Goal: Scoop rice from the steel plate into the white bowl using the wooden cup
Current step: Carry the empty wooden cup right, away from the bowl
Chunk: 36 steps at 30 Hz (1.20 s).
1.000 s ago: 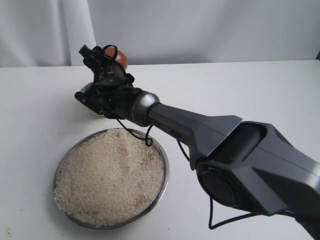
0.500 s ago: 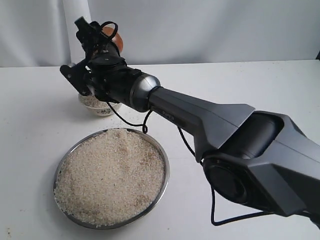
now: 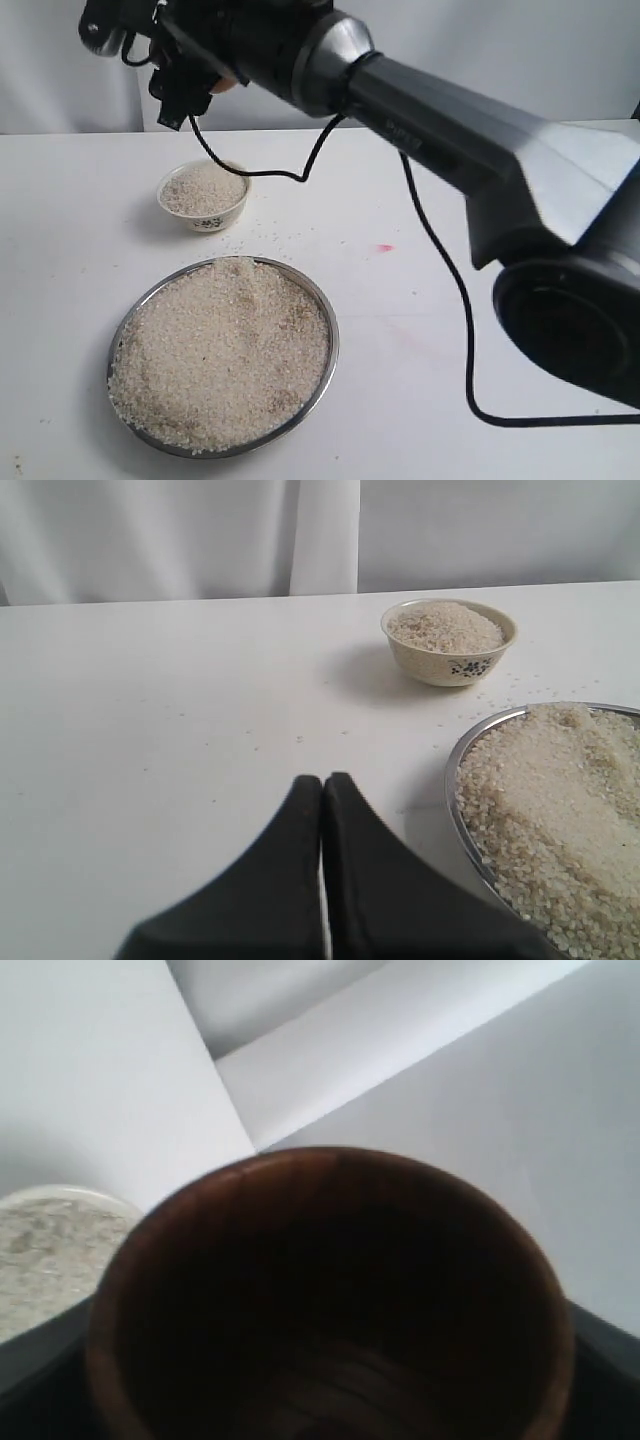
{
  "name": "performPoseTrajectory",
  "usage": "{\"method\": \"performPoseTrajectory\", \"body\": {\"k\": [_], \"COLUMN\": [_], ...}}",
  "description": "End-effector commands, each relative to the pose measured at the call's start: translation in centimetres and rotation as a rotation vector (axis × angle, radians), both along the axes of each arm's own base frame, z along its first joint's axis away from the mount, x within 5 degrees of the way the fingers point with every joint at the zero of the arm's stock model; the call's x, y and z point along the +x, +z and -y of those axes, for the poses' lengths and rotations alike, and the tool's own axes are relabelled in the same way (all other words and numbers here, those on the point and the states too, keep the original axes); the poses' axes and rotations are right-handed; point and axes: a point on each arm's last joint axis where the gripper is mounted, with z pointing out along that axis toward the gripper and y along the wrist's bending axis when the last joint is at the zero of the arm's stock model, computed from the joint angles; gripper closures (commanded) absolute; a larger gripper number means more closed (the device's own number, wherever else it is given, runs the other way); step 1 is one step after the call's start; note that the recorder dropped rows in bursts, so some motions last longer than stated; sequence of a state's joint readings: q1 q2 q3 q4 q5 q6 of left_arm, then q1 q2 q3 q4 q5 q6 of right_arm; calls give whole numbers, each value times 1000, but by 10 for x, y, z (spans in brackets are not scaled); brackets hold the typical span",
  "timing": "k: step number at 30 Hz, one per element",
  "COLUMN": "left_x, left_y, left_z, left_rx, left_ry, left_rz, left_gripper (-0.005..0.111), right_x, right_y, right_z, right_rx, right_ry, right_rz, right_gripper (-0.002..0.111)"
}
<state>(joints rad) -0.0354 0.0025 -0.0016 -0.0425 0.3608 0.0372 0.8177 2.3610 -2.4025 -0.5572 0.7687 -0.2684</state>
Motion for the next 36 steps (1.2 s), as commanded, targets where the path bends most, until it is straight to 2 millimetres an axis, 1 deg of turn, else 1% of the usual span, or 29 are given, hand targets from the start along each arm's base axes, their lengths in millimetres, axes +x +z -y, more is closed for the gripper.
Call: {"method": "performPoseTrajectory", "body": {"k": [1, 2, 3, 4, 6, 8, 10, 13, 16, 20, 25, 26, 27, 30, 32, 35, 36], "left_x": [0, 0, 0, 0, 0, 0, 0, 0, 0, 0, 0, 0, 0, 0, 0, 0, 0], "left_y": [1, 1, 1, 1, 1, 1, 1, 1, 1, 1, 1, 1, 1, 1, 1, 1, 1], "left_z": [0, 0, 0, 0, 0, 0, 0, 0, 0, 0, 0, 0, 0, 0, 0, 0, 0], "left_rx": [-2, -2, -2, -2, 0, 0, 0, -2, -2, -2, -2, 1, 1, 1, 1, 1, 1], "left_ry": [-5, -5, -5, -5, -5, -5, -5, -5, -5, -5, -5, -6, -6, -6, -6, -6, -6], "left_rz": [15, 15, 15, 15, 15, 15, 15, 15, 15, 15, 15, 15, 15, 15, 15, 15, 15], "left_gripper": [107, 107, 107, 107, 107, 107, 107, 107, 107, 107, 107, 107, 107, 107, 107, 107, 107], "right_x": [-28, -34, -37, -40, -44, -47, -46, -43, -38, -38, -35, -36, -36, -39, -45, -55, -57], "right_y": [44, 55, 61, 68, 71, 64, 58, 55, 45, 20, -13, -26, -32, -62, -79, -100, -104], "right_z": [11, 16, 19, 26, 45, 69, 93, 126, 151, 184, 221, 231, 238, 258, 266, 272, 273], "right_rx": [86, 102, 114, 117, 83, 18, 5, 108, 136, 159, 343, 386, 411, 477, 493, 467, 465], "right_ry": [84, 103, 105, 98, 65, 19, -26, -71, -125, -194, -258, -281, -289, -339, -357, -353, -356], "right_rz": [-139, -166, -179, -195, -239, -322, -393, -479, -493, -501, -470, -488, -480, -496, -498, -495, -482], "right_gripper": [108, 108, 108, 108, 108, 108, 108, 108, 108, 108, 108, 108, 108, 108, 108, 108, 108]}}
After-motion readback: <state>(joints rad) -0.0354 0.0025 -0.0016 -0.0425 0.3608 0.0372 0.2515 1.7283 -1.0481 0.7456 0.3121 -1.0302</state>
